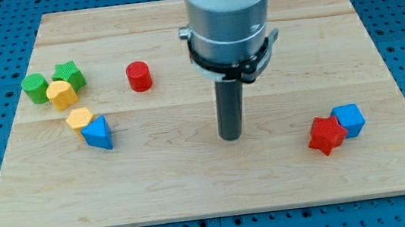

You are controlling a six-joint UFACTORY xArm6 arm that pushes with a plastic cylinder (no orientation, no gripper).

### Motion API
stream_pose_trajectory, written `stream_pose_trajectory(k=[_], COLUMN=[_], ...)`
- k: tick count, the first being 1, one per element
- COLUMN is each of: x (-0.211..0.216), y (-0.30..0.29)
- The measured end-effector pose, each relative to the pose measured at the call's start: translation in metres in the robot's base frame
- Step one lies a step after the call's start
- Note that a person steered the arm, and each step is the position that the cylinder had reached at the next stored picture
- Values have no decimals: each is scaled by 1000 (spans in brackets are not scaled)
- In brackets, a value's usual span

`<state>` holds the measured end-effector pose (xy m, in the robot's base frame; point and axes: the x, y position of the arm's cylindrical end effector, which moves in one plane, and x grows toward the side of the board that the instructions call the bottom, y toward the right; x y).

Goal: Keep blue triangle on left to red star

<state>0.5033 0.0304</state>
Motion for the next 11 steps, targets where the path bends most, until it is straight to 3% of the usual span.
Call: stream_pose_trajectory(k=[2,4,6,7,8,9,11], x=[29,28,-3,-5,-5,-8,16], y=[-121,-244,-231,-198,-118,-100,-182])
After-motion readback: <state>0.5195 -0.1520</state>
